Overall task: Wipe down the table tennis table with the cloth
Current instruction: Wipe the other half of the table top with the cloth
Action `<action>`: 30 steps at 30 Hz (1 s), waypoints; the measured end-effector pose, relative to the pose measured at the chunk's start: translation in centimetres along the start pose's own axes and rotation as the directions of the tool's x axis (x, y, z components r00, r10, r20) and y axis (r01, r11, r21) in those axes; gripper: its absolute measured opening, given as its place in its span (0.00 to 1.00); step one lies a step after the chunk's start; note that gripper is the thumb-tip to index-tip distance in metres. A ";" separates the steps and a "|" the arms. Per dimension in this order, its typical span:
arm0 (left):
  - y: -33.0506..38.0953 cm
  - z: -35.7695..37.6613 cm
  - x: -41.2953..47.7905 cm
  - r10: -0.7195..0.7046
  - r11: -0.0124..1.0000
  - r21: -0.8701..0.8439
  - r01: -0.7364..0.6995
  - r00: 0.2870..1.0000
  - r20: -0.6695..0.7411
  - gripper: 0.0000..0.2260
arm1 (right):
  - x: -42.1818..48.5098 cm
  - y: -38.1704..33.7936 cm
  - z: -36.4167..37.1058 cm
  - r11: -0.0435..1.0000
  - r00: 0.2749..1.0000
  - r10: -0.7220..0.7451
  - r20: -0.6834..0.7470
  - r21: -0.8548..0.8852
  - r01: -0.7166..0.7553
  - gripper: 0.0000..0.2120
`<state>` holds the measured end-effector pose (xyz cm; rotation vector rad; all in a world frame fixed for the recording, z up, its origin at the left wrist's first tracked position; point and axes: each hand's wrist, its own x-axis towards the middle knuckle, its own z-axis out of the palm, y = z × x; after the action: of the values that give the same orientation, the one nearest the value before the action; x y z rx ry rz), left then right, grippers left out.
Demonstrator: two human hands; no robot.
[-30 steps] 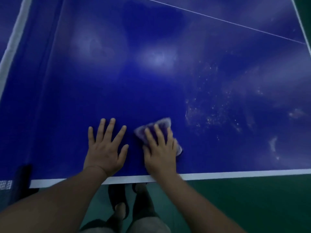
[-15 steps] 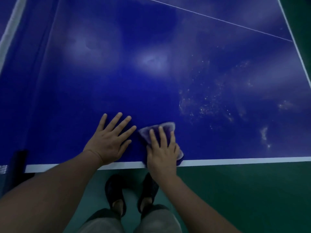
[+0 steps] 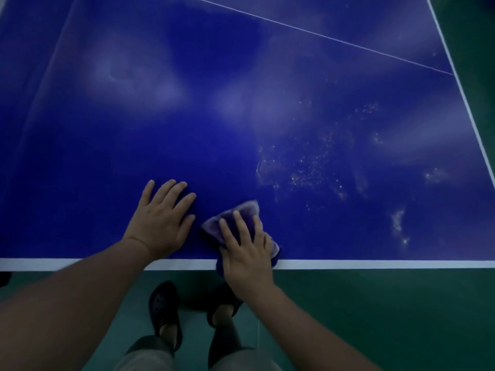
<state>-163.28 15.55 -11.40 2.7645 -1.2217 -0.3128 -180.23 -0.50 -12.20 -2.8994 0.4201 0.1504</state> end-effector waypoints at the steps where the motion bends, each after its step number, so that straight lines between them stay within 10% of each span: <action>1: 1.5 0.1 0.7 -0.066 0.996 -0.059 0.065 0.998 -0.020 0.29 | 0.6 2.0 -0.7 0.995 0.995 -0.096 0.016 -0.019 0.096 0.26; 8: 6.8 2.3 3.7 -0.312 0.941 -0.148 0.305 0.950 -0.030 0.28 | 4.9 7.1 -1.5 0.947 0.943 0.319 -0.091 0.013 -0.320 0.27; 17: 6.9 2.6 3.8 -0.327 0.940 -0.128 0.318 0.943 -0.063 0.29 | 3.8 10.1 -1.9 0.975 0.973 -0.217 -0.076 -0.072 0.212 0.27; 23: 7.0 2.4 3.7 -0.329 0.940 -0.119 0.320 0.942 -0.062 0.29 | 4.3 9.0 -1.8 0.985 0.980 0.171 -0.098 0.032 -0.169 0.27; 30: 7.2 2.2 3.7 -0.330 0.940 -0.108 0.323 0.942 -0.055 0.29 | 5.5 11.3 -2.1 0.975 0.973 -0.223 -0.066 -0.032 0.221 0.26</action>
<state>-166.50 7.94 -12.78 2.8564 -0.7048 -0.2859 -178.09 -13.08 -12.99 -2.9554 0.1030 0.0197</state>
